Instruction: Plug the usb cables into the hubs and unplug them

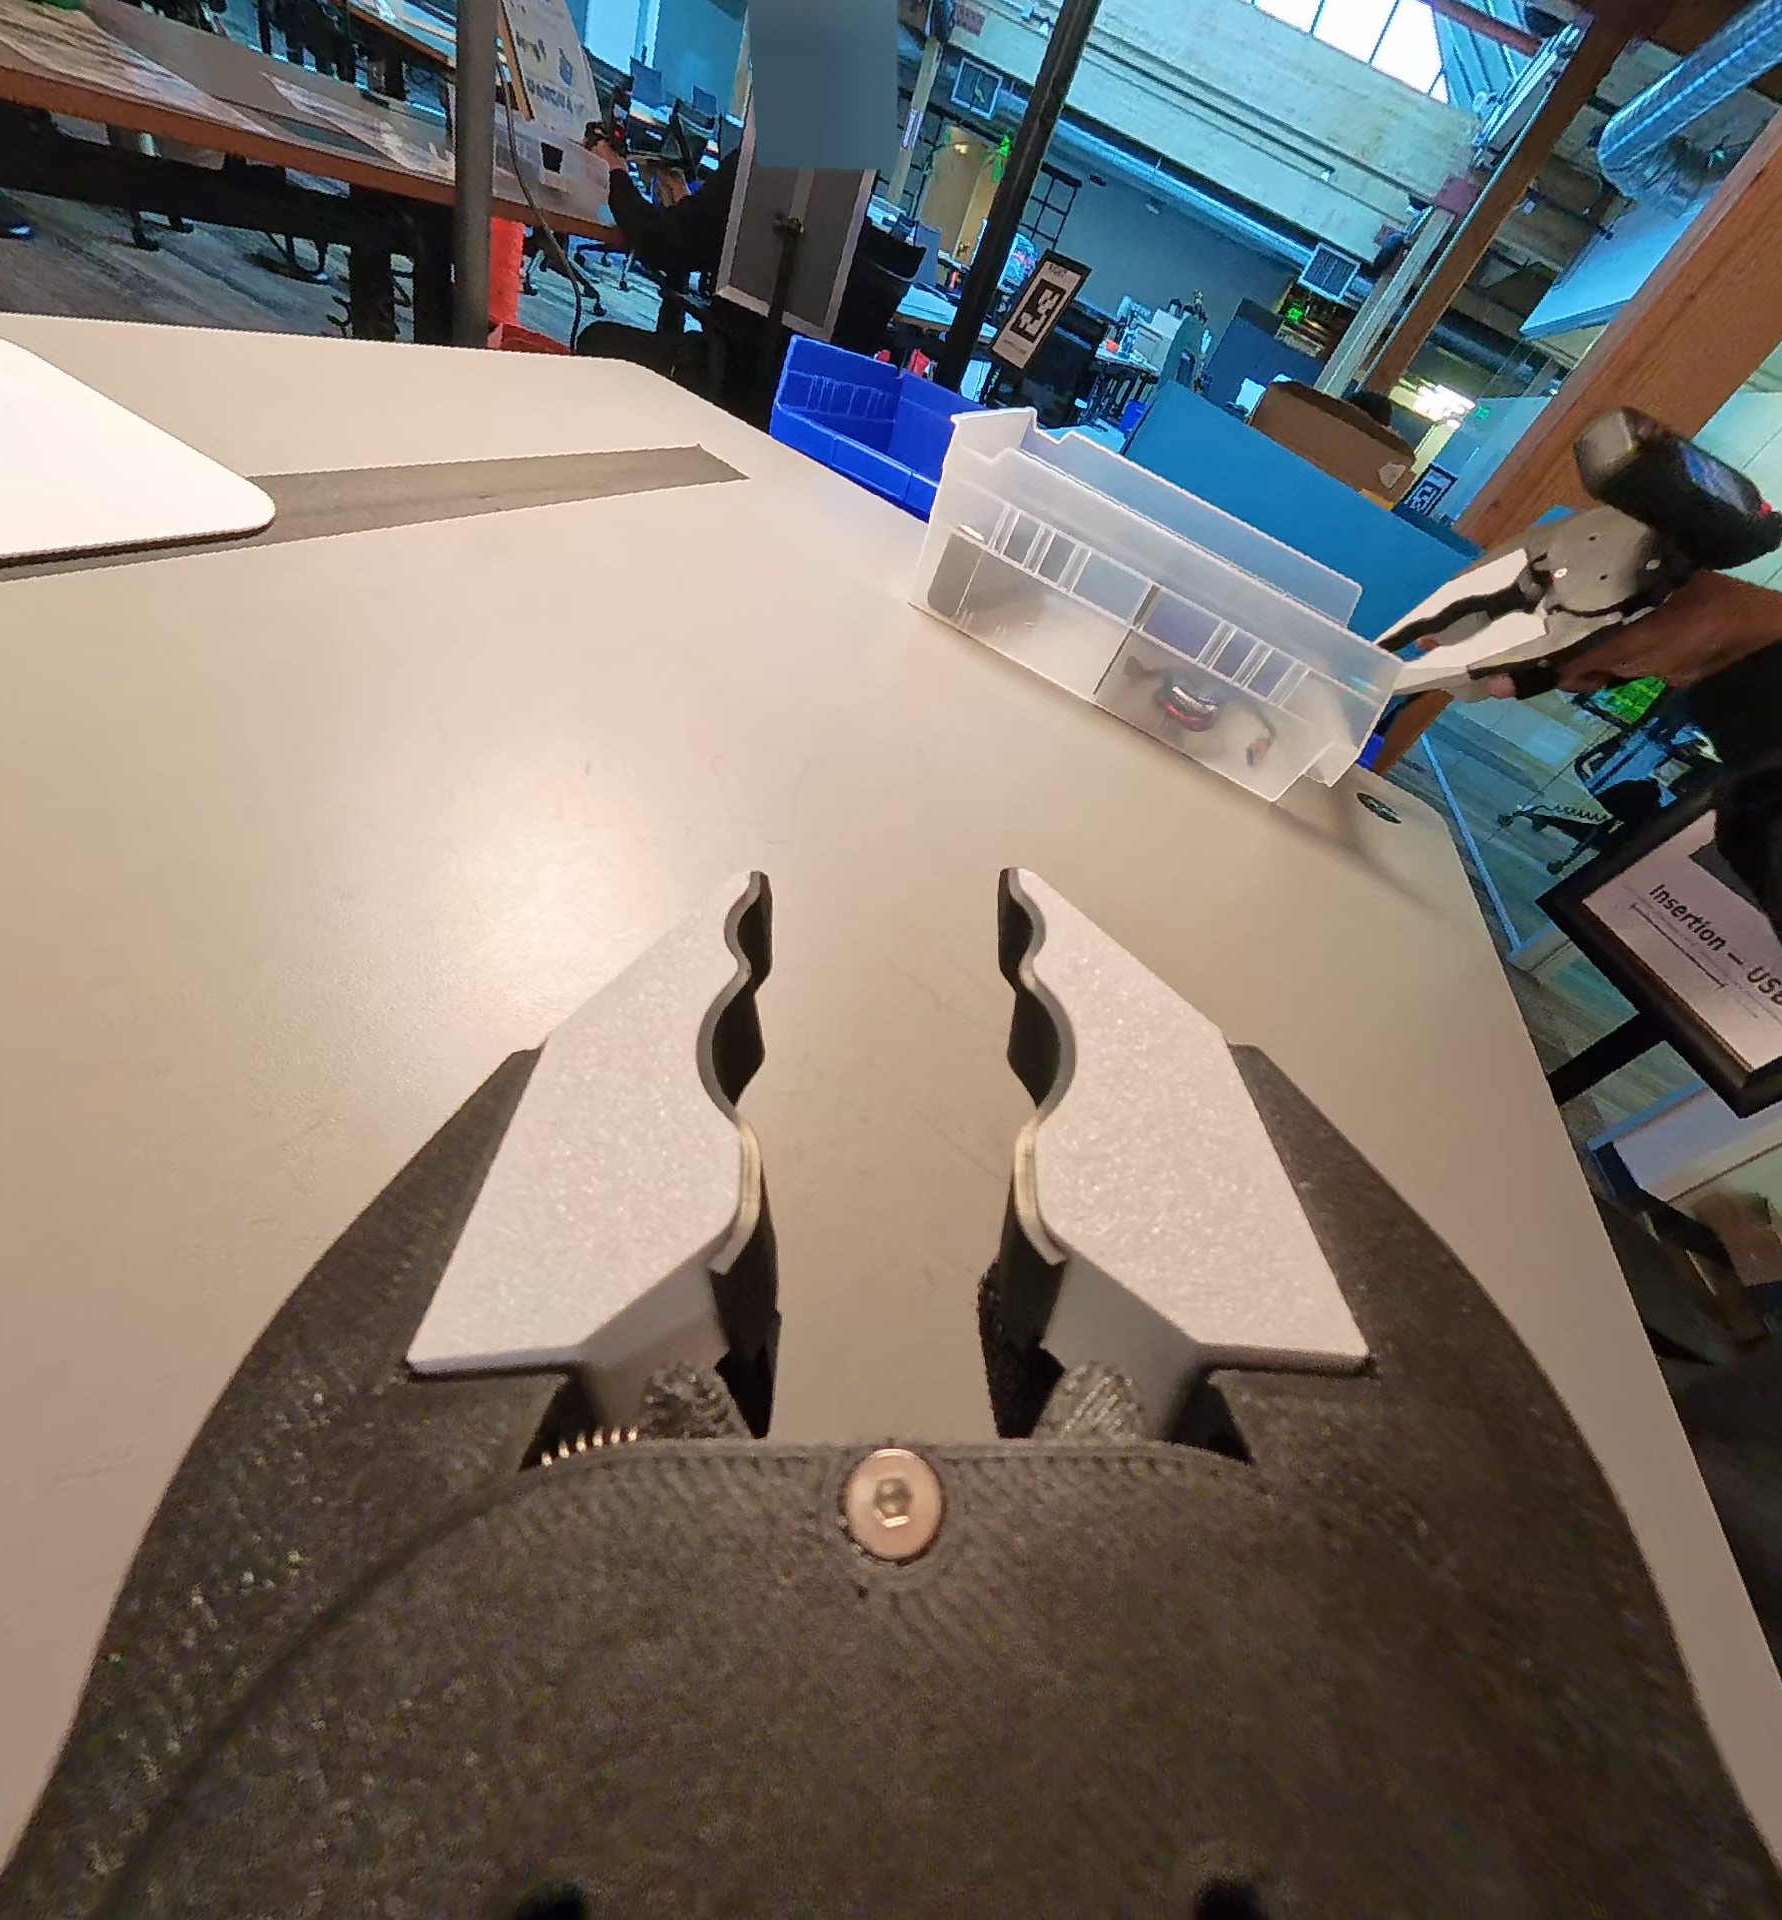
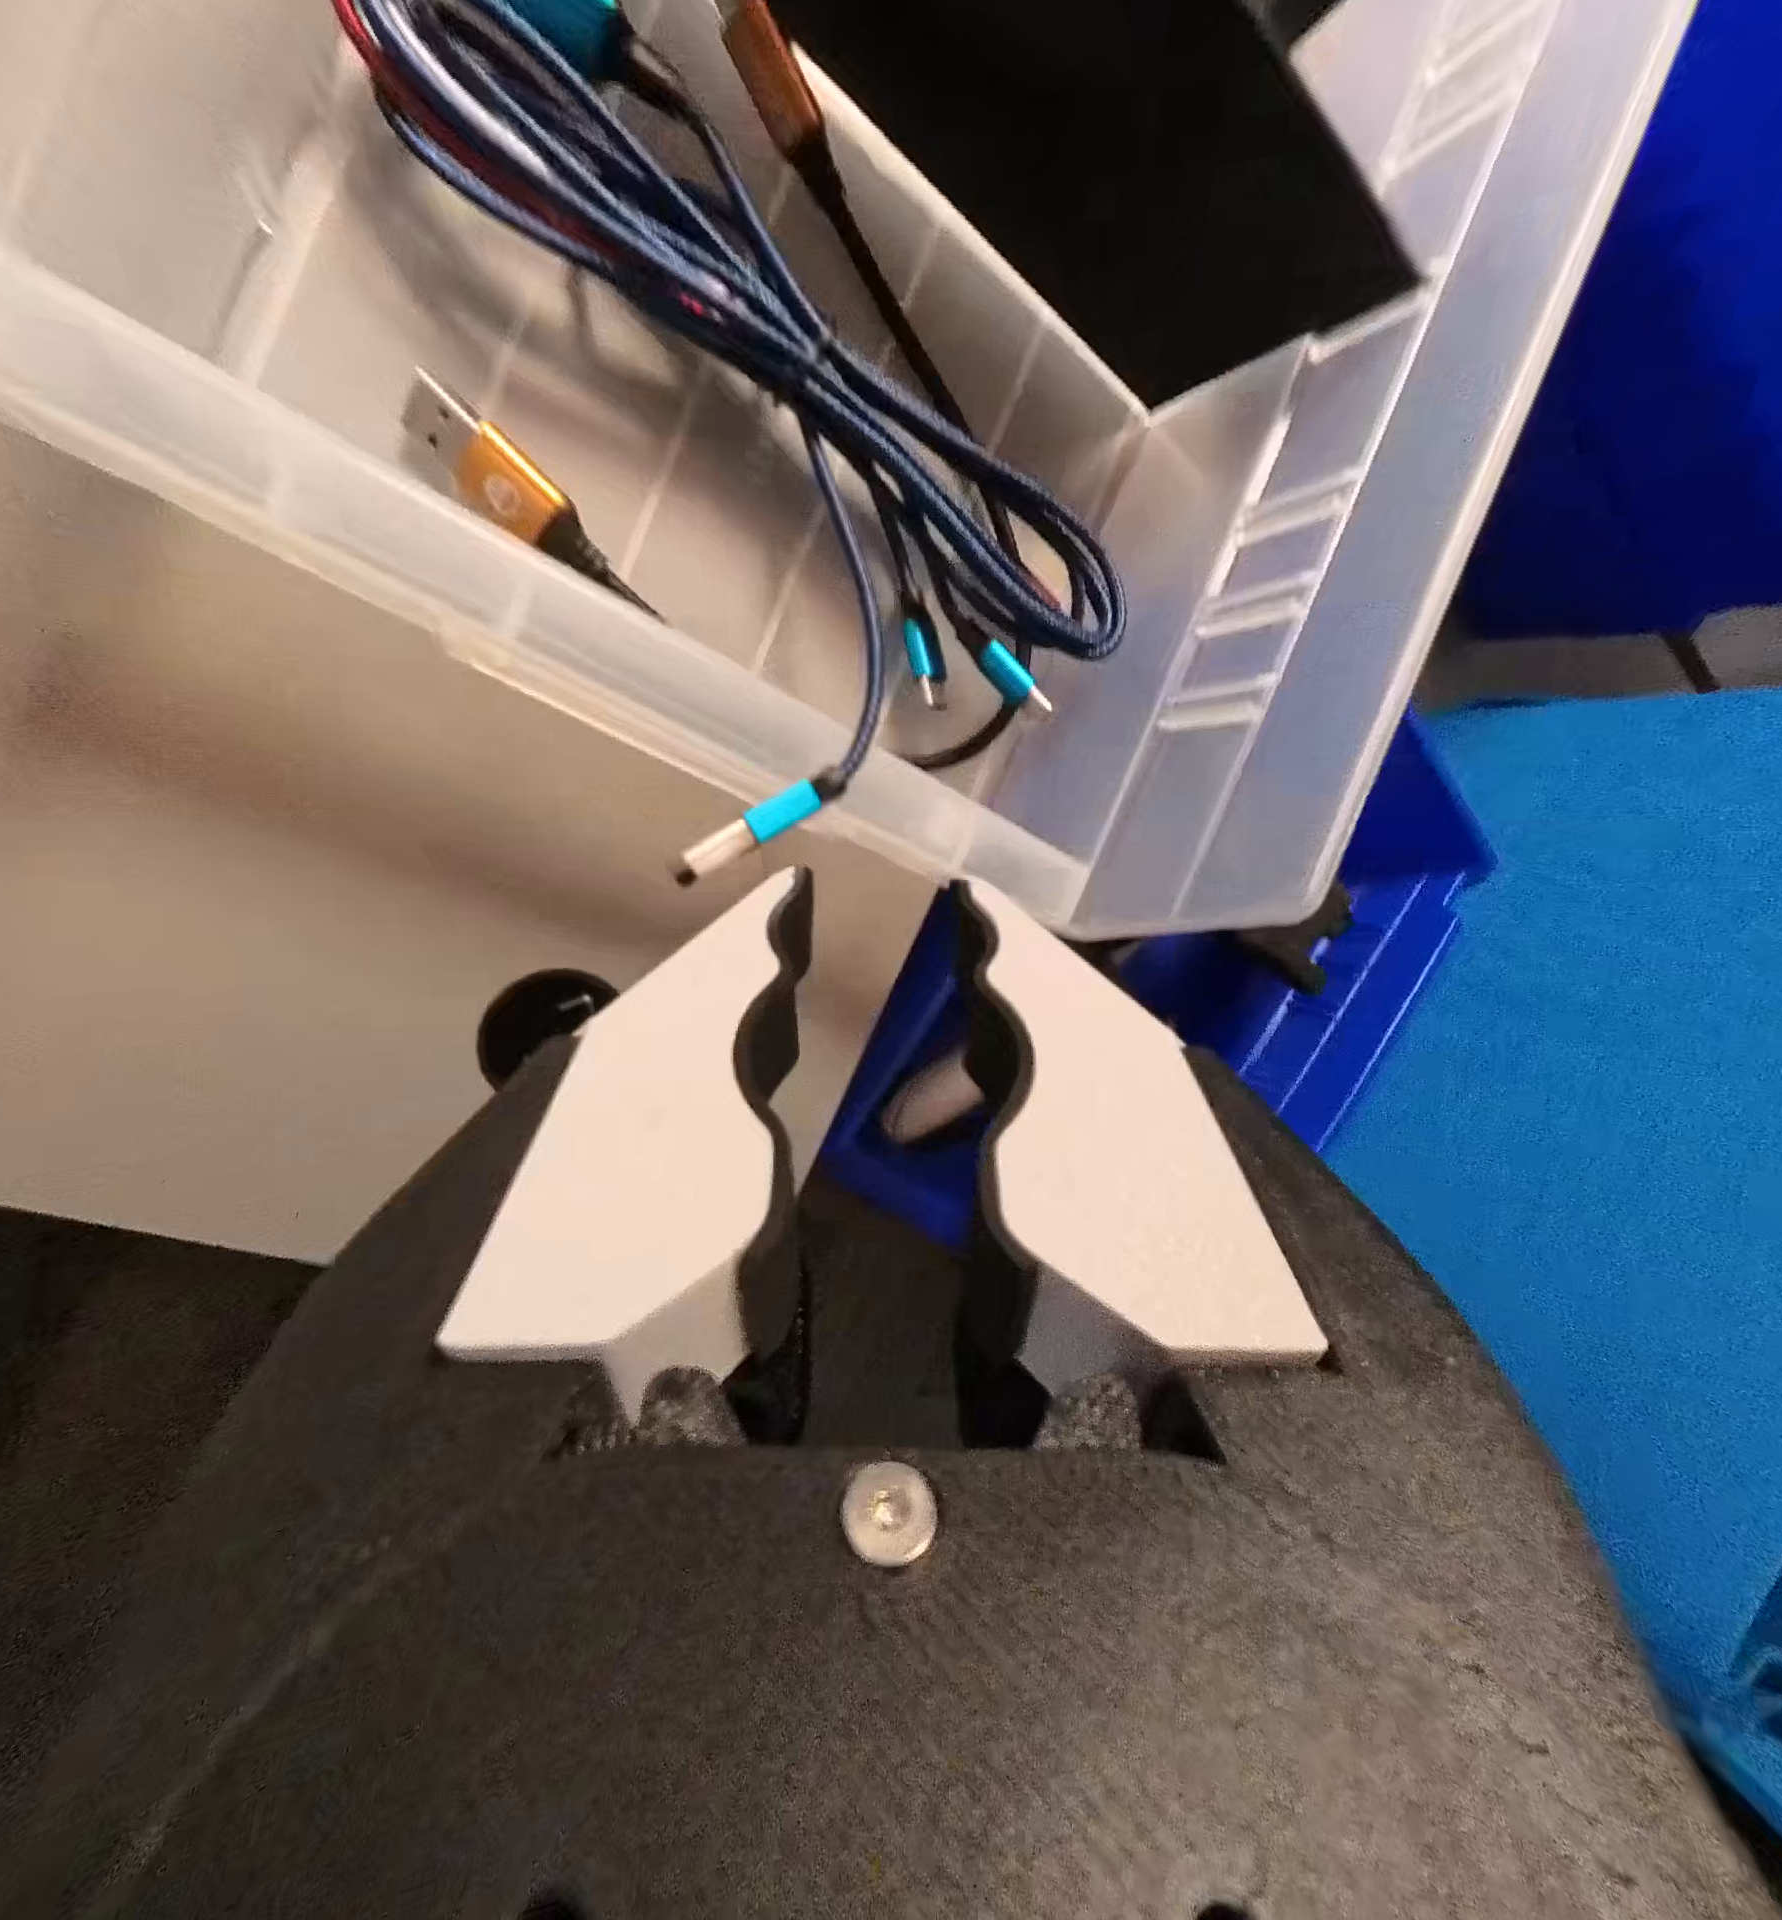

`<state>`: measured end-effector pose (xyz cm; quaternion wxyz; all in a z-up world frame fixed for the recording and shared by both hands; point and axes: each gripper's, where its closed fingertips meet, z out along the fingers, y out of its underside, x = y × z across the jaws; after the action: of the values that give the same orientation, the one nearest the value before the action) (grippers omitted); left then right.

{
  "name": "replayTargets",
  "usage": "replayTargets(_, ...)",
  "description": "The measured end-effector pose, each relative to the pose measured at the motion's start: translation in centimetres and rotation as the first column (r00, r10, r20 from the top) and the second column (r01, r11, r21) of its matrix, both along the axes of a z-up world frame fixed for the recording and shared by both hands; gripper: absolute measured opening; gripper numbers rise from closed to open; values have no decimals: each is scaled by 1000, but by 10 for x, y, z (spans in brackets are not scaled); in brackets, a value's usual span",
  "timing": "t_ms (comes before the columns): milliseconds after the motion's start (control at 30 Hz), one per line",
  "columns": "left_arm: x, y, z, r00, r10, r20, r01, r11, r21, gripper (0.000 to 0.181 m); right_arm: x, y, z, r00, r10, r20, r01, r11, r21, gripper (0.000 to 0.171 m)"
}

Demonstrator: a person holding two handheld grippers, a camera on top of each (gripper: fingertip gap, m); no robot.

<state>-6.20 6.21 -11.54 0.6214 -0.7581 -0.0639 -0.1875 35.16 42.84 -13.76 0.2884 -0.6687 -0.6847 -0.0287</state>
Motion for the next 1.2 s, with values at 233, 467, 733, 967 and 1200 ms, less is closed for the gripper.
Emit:
replayTargets(233,-1,0,1,1000,9,-9,-9,1000,5,46,-35,-5,-4,994,88,57,-89,996,13,23)
replayTargets(467,2,0,0,1000,-1,-17,1,1000,0,46,-54,-16,-13,986,137,91,-133,990,-48,21)
replayTargets(733,2,0,0,1000,-2,-15,2,1000,-1,46,-74,-23,-38,968,191,160,-160,969,-190,22)
replayTargets(967,1,0,0,1000,3,-7,-3,1000,4,46,-80,-22,-37,957,213,199,-177,967,-184,27)
replayTargets(1200,3,0,0,1000,-6,-18,6,1000,-1,46,-88,-34,25,980,182,-85,-187,980,-62,27)
